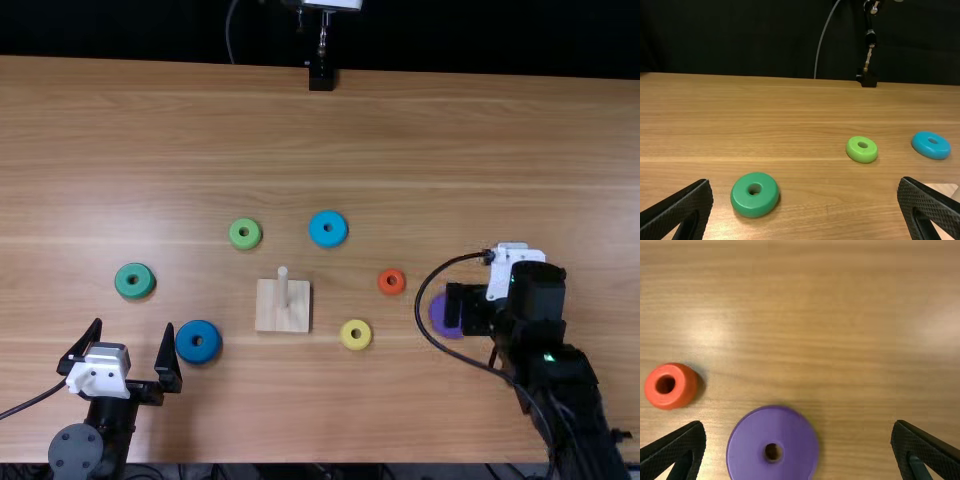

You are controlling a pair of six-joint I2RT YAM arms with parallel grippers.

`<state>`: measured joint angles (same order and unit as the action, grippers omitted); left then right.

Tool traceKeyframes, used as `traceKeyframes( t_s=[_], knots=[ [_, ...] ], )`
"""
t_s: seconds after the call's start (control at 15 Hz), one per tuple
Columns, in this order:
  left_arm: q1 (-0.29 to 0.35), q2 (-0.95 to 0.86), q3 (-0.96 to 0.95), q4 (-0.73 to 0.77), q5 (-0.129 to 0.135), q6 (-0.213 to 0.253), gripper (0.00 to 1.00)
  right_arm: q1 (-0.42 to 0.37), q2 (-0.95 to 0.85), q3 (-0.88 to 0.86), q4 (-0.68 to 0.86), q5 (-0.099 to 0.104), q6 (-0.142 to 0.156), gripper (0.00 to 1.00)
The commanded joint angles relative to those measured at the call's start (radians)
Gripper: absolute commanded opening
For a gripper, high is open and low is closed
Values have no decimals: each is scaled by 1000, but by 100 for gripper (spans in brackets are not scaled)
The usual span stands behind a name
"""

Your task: Build the Hanoi tower: stack the rings onto the peg from bottom to top in this color order: purple, dark blue, light blue, dark green, light green, yellow, orange.

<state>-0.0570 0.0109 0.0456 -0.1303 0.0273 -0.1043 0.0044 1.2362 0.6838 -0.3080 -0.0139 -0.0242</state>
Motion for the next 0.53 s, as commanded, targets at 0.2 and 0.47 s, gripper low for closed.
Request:
traceKeyframes(
  t_s=[0.2,0.47],
  knots=[
    [3,-11,-46,-15,2,12,100,66,112,66,-23,-21,83,100],
    [3,-11,-46,-15,2,12,100,92,166,66,-21,-19,76,100]
  ],
)
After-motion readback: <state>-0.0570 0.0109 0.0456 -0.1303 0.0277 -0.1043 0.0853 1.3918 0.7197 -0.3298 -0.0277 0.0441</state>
